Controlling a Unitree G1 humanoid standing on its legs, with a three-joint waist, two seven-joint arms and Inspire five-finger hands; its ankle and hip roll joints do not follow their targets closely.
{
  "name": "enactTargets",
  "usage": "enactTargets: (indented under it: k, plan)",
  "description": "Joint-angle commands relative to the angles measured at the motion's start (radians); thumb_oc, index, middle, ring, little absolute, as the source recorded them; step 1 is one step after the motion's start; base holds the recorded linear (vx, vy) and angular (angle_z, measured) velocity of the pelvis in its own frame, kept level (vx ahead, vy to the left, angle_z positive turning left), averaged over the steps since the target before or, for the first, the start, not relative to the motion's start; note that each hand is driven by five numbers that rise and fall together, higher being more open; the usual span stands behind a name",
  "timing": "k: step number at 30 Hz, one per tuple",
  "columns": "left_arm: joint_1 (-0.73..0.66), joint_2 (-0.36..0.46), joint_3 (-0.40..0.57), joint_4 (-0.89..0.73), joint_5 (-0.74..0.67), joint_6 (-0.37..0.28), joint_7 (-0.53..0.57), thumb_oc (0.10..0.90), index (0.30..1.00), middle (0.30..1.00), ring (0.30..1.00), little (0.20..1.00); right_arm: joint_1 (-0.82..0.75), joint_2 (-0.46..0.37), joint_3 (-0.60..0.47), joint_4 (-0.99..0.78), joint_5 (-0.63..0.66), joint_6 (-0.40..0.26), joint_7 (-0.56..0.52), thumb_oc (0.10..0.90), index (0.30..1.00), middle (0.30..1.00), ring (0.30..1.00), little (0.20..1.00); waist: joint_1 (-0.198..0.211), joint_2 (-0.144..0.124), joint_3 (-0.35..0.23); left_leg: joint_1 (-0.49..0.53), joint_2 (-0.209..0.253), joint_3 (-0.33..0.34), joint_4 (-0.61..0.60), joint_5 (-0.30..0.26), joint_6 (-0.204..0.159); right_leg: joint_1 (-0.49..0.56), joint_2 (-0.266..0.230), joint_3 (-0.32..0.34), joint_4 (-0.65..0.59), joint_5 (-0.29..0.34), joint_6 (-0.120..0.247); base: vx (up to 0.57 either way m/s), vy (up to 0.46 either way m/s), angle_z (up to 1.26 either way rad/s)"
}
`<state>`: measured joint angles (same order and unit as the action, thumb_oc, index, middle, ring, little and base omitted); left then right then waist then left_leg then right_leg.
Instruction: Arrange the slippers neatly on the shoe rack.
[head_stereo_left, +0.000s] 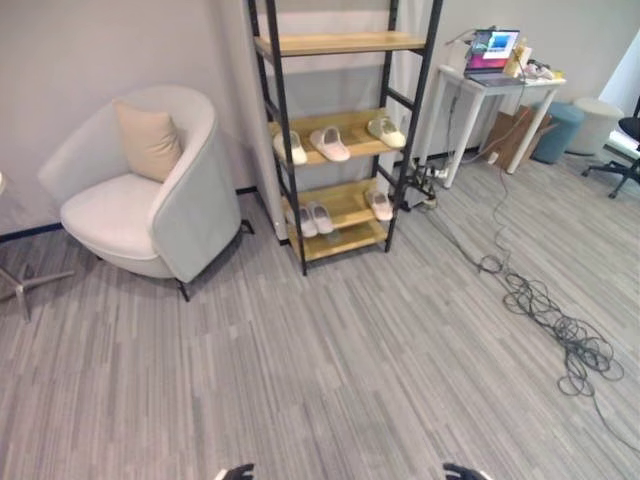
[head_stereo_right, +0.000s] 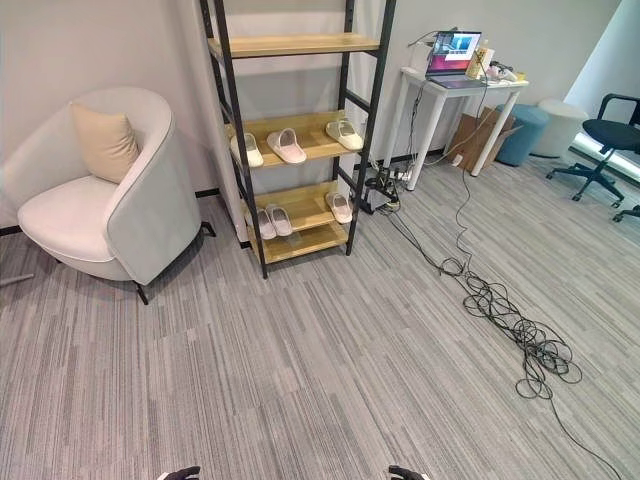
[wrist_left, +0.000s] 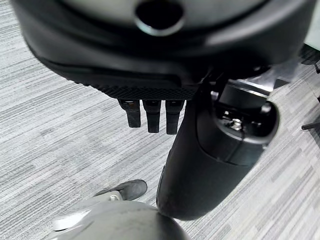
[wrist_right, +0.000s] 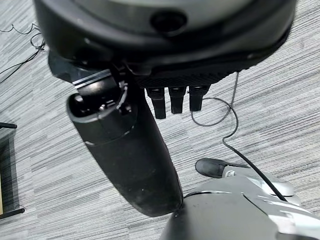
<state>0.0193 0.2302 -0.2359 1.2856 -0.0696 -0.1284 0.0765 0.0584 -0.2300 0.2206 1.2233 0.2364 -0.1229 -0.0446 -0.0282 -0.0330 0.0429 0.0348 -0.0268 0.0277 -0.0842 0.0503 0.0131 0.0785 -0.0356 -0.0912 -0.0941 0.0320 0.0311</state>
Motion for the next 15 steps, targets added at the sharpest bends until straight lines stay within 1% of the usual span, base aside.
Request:
enactTargets:
  k: [1, 2, 5, 7, 8, 10, 11, 12, 13, 14, 15]
  plan:
    - [-0.098, -0.032, -0.038, 0.01, 0.03, -0.019, -0.005, 0.8, 0.9, 0.9, 0.9, 0.9, -0.072, -0.022, 0.011, 0.025, -0.008, -0.017, -0.013, 0.8, 0.9, 0.9, 0.9, 0.9, -0.007, 0.01, -0.007, 0.034, 0.048, -0.025, -0.003, -0.063, -0.065, 0.004, -0.02, 0.018, 0.007, -0.049, 0.079, 0.04, -0.021, 0.0]
    - [-0.099, -0.034, -0.041, 0.005, 0.026, -0.019, -0.008, 0.8, 0.9, 0.9, 0.9, 0.9, -0.07, -0.022, 0.012, 0.026, -0.007, -0.017, -0.012, 0.8, 0.9, 0.9, 0.9, 0.9, -0.007, 0.011, -0.007, 0.041, 0.05, -0.025, -0.003, -0.074, -0.065, 0.011, -0.018, 0.019, 0.008, -0.059, 0.079, 0.04, -0.029, 0.01]
    - [-0.102, -0.034, -0.041, 0.003, 0.022, -0.02, -0.007, 0.8, 0.9, 0.9, 0.9, 0.9, -0.069, -0.02, 0.012, 0.026, -0.007, -0.015, -0.011, 0.8, 0.9, 0.9, 0.9, 0.9, -0.008, 0.009, -0.004, 0.034, 0.05, -0.023, -0.003, -0.063, -0.065, 0.001, -0.018, 0.019, 0.009, -0.049, 0.077, -0.02, -0.011, 0.0]
    - [-0.104, -0.038, -0.046, 0.004, 0.019, -0.019, -0.008, 0.8, 0.9, 0.9, 0.9, 0.9, -0.065, -0.02, 0.011, 0.029, -0.009, -0.011, -0.011, 0.8, 0.9, 0.9, 0.9, 0.9, -0.014, 0.012, -0.001, 0.043, 0.053, -0.023, -0.003, -0.074, -0.067, 0.007, -0.015, 0.02, 0.011, -0.061, 0.076, 0.04, -0.041, 0.0]
    - [-0.105, -0.038, -0.046, 0.003, 0.019, -0.019, -0.007, 0.8, 0.9, 0.9, 0.9, 0.9, -0.066, -0.02, 0.011, 0.029, -0.009, -0.011, -0.011, 0.8, 0.9, 0.9, 0.9, 0.9, -0.014, 0.011, -0.001, 0.036, 0.052, -0.023, -0.003, -0.063, -0.067, 0.0, -0.016, 0.02, 0.012, -0.051, 0.075, 0.06, -0.056, -0.01]
    - [-0.104, -0.04, -0.049, 0.004, 0.021, -0.019, -0.01, 0.8, 0.9, 0.9, 0.9, 0.9, -0.063, -0.018, 0.012, 0.029, -0.006, -0.01, -0.009, 0.8, 0.9, 0.9, 0.9, 0.9, -0.017, 0.013, 0.002, 0.042, 0.055, -0.022, -0.003, -0.073, -0.069, 0.005, -0.013, 0.021, 0.013, -0.062, 0.074, 0.01, -0.031, -0.01]
    - [-0.105, -0.04, -0.049, 0.004, 0.021, -0.019, -0.01, 0.8, 0.9, 0.9, 0.9, 0.9, -0.064, -0.018, 0.011, 0.029, -0.006, -0.01, -0.009, 0.8, 0.9, 0.9, 0.9, 0.9, -0.017, 0.012, 0.002, 0.035, 0.054, -0.021, -0.003, -0.062, -0.069, -0.002, -0.014, 0.021, 0.013, -0.053, 0.073, 0.02, -0.075, 0.0]
    - [-0.105, -0.043, -0.058, 0.003, 0.023, -0.019, -0.012, 0.8, 0.9, 0.9, 0.9, 0.9, -0.058, -0.017, 0.012, 0.03, -0.004, -0.011, -0.007, 0.8, 0.9, 0.9, 0.9, 0.9, -0.022, 0.015, 0.006, 0.044, 0.058, -0.02, -0.003, -0.072, -0.071, 0.002, -0.008, 0.024, 0.015, -0.064, 0.071, -0.02, -0.066, 0.0]
    - [-0.106, -0.043, -0.057, 0.003, 0.023, -0.019, -0.012, 0.8, 0.9, 0.9, 0.9, 0.9, -0.059, -0.017, 0.012, 0.029, -0.004, -0.011, -0.007, 0.8, 0.9, 0.9, 0.9, 0.9, -0.021, 0.014, 0.006, 0.037, 0.057, -0.02, -0.003, -0.061, -0.071, -0.005, -0.009, 0.024, 0.017, -0.055, 0.07, 0.05, -0.083, -0.01]
    - [-0.105, -0.044, -0.061, 0.001, 0.023, -0.019, -0.013, 0.8, 0.9, 0.9, 0.9, 0.9, -0.058, -0.017, 0.013, 0.029, -0.003, -0.011, -0.008, 0.8, 0.9, 0.9, 0.9, 0.9, -0.023, 0.016, 0.008, 0.044, 0.061, -0.02, -0.003, -0.071, -0.072, 0.0, -0.007, 0.025, 0.017, -0.065, 0.069, -0.03, -0.041, -0.04]
    - [-0.108, -0.045, -0.063, 0.0, 0.023, -0.02, -0.014, 0.8, 0.9, 0.9, 0.9, 0.9, -0.059, -0.017, 0.011, 0.029, -0.001, -0.011, -0.008, 0.8, 0.9, 0.9, 0.9, 0.9, -0.024, 0.015, 0.01, 0.037, 0.063, -0.019, -0.003, -0.059, -0.073, -0.01, -0.006, 0.027, 0.022, -0.058, 0.067, 0.04, -0.069, -0.04]
